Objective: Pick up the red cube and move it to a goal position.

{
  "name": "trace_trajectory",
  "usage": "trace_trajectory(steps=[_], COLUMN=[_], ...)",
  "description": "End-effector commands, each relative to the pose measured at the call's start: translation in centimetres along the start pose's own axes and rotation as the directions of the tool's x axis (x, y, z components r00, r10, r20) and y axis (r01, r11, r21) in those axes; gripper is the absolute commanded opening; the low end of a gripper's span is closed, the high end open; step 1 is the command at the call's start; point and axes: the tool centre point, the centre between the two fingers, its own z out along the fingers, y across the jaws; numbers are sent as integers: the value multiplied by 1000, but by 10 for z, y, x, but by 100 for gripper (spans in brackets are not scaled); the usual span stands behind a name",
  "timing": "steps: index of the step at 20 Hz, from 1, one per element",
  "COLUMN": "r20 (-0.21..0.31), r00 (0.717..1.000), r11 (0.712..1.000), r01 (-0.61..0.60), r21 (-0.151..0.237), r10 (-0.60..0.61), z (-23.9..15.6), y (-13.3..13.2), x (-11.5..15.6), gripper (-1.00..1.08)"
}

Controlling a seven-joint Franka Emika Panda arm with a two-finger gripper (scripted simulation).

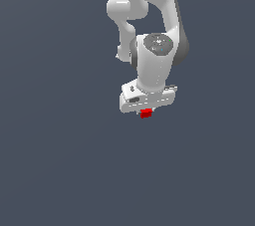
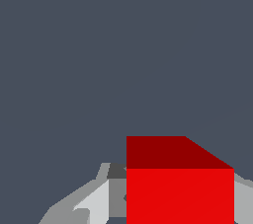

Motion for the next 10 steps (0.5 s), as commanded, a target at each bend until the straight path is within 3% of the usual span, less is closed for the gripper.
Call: trace_trajectory(steps=[1,10], r20=[-1,-1], r00=[1000,1000], r11=[1000,1000], r01=[0,0], r21=[0,0], r10=[0,0], z=[-26,-126], y=[2,8], x=[-10,-47], gripper=[-100,-100])
